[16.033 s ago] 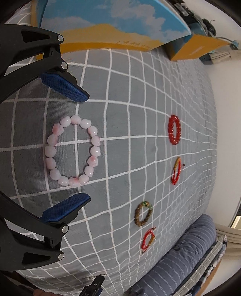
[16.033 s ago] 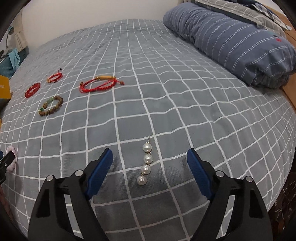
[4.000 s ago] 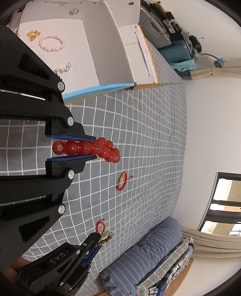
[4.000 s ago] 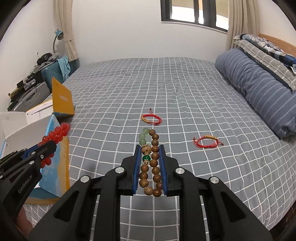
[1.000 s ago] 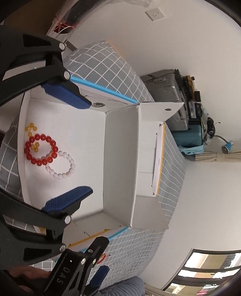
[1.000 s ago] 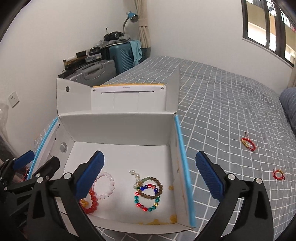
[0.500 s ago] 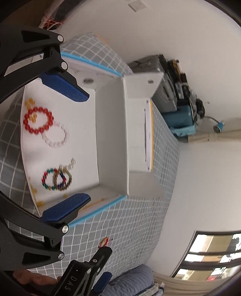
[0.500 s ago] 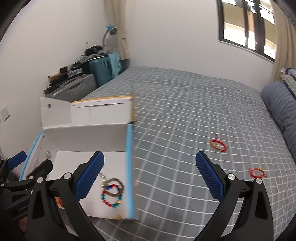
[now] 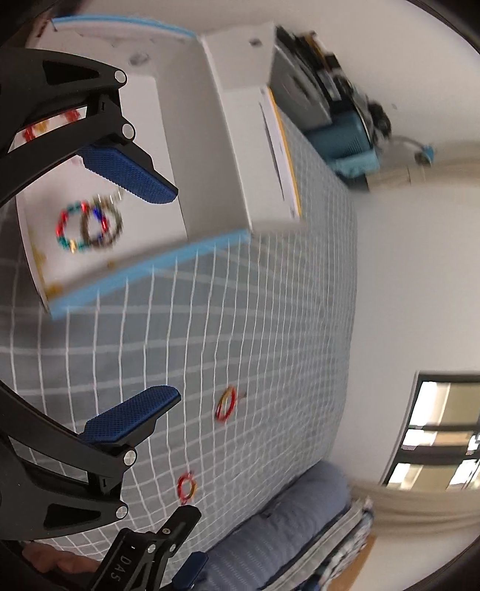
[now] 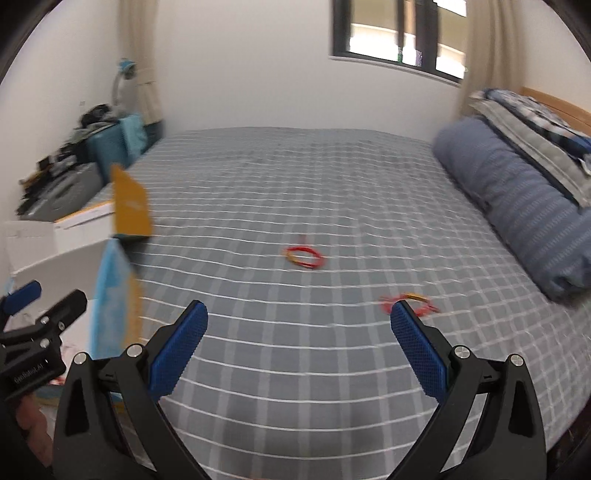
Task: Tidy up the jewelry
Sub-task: 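Move both tools back over the bed toward the red cord bracelets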
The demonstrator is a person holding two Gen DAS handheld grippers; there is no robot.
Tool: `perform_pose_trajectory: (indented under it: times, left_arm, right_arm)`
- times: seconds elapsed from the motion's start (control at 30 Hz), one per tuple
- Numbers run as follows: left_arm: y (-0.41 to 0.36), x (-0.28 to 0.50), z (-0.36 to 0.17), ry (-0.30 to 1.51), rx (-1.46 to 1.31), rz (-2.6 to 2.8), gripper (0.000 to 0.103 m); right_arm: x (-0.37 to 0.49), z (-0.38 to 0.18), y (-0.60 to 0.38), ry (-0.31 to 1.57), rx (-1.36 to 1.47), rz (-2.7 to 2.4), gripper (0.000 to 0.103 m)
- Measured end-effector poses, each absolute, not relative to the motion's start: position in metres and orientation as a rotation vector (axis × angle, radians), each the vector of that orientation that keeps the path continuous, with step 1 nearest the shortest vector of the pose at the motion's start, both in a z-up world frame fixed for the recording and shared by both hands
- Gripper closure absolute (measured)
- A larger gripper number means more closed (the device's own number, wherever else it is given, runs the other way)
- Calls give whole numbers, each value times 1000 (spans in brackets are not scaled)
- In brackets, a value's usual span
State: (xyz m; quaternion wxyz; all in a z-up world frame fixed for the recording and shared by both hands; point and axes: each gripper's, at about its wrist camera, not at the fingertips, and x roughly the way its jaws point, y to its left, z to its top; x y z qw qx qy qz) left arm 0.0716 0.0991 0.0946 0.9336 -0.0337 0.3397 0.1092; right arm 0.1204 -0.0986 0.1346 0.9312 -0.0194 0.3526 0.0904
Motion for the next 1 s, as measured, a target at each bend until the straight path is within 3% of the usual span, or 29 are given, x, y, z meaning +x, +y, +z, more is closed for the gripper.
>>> perform_pose_trajectory:
  times: [0.57,1.0]
  left_arm:
    - [-10,235,40,799,4,51,6]
    - [-14,351,-8,901,-112,38,6]
  right_arm:
    - [190,59,-220,813,-11,4,8]
    - [259,0,-225,832,1,29,8]
